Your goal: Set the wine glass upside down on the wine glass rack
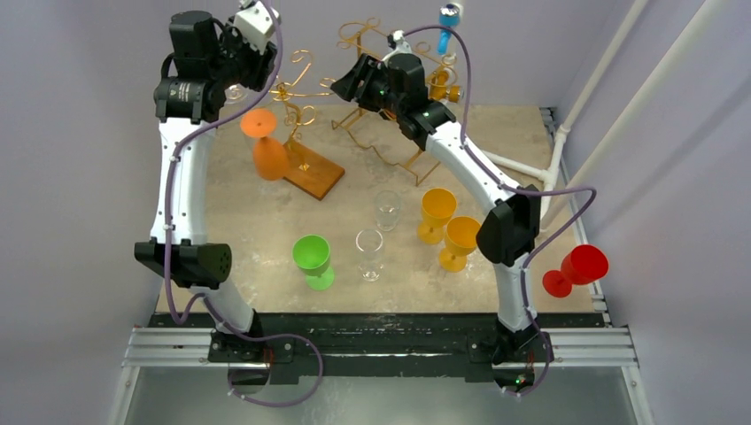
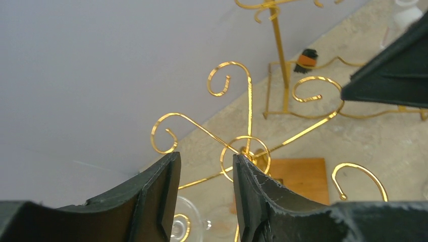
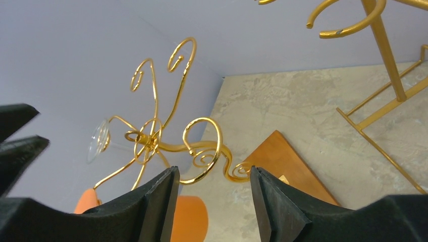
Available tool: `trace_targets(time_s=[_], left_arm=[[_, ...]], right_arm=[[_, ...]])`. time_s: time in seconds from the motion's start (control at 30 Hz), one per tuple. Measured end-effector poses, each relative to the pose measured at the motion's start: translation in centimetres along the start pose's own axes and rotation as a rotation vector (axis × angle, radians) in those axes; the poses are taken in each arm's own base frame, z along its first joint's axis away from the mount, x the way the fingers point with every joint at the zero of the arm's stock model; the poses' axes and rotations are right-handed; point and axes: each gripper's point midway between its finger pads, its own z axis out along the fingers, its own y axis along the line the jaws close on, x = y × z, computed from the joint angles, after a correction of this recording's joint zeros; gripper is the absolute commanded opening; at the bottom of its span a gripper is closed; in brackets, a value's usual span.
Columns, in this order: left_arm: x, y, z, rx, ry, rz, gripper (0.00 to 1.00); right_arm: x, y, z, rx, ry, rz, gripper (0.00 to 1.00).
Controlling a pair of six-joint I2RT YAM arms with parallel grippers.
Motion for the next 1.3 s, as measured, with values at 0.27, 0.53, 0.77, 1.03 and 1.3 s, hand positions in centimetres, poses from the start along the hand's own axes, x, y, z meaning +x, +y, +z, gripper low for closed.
trace_targets(time_s=[0.27, 0.53, 0.77, 1.03, 1.3], left_arm=[[3.9, -2.8, 1.1, 0.104, 0.115, -0.035, 0.47], [3.8, -1.6, 2.1, 0.041, 0.109, -0.019, 0.45], [5.6, 0.0, 4.8, -0.033, 0.148, -0.012, 0.43], [6.3, 3.0, 6.9, -0.154, 0.166, 0.053, 0.4], [7.3, 4.2, 8.9, -0.201, 0.201, 0.117, 0.38]], right_arm=[[0.2, 0.2, 0.9, -0.044, 0.0, 0.039, 0.57], [-0.3, 0.8, 1.8, -0.084, -0.025, 0.067, 0.47], [0.2, 0.0, 2.5, -0.081, -0.013, 0.084, 0.35], [0.0, 0.0, 2.6, -0.087, -0.017, 0.105, 0.21], [0.0, 0.0, 2.6, -0.086, -0.017, 0.115, 0.2]])
